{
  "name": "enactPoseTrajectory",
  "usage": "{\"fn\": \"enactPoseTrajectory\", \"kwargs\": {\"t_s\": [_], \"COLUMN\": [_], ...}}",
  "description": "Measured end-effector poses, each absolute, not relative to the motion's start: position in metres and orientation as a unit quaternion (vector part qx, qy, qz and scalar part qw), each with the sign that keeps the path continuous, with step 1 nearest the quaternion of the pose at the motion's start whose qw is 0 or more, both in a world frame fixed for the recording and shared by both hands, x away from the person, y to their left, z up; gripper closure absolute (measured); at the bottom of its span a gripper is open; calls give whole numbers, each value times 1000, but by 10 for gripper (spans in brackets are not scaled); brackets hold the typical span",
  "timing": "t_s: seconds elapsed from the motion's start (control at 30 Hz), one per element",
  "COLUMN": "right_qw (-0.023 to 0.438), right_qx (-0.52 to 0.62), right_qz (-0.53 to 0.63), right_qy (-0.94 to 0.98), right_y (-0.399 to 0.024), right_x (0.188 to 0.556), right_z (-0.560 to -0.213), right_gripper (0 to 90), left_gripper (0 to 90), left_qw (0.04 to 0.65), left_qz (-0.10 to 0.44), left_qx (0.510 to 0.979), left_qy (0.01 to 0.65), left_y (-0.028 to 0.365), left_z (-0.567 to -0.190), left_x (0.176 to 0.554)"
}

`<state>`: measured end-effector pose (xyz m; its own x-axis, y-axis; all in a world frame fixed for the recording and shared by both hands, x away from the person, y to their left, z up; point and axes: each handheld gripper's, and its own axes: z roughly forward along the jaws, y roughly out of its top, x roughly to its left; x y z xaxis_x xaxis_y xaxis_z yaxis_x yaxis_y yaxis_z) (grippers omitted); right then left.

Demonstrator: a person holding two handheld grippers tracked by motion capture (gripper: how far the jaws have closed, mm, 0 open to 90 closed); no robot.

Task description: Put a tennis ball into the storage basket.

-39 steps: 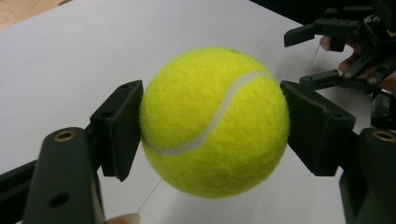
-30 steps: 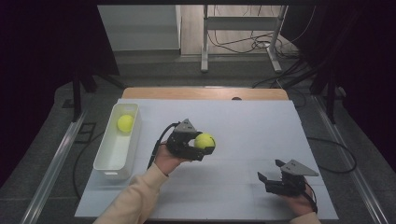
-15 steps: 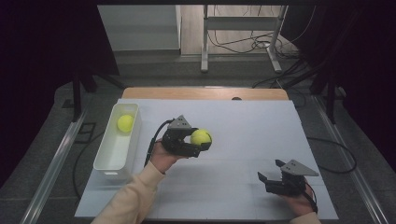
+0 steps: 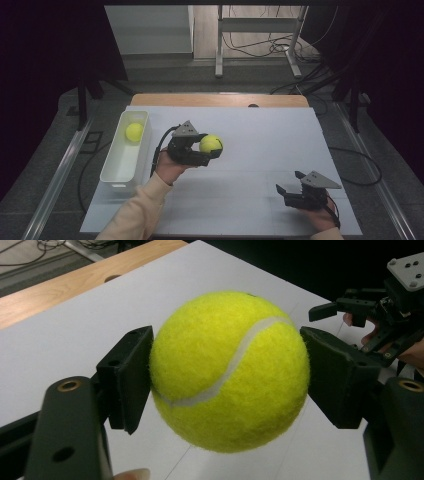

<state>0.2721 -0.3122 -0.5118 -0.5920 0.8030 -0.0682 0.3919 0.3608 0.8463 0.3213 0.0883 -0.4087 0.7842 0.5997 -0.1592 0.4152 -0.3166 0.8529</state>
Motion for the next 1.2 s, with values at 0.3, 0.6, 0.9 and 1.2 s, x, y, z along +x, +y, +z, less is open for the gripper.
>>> {"fn": "enactPoseTrajectory", "kwargs": {"t_s": [0.3,0.6,0.9,1.2], "right_qw": [244,245,244,245], "right_qx": [380,380,380,380], "right_qz": [419,418,419,419], "right_qy": [788,788,788,788], "right_y": [-312,-312,-312,-312], "right_x": [272,272,272,272], "right_z": [-512,-512,-512,-512], "right_gripper": [147,147,147,147], "left_gripper": [266,266,266,266], "left_qw": [497,501,505,504], "left_qz": [103,115,122,130], "left_qx": [800,792,787,781], "left_qy": [321,329,334,345], "left_y": [97,107,115,124], "left_z": [-404,-398,-394,-391], "left_x": [320,320,319,320]}}
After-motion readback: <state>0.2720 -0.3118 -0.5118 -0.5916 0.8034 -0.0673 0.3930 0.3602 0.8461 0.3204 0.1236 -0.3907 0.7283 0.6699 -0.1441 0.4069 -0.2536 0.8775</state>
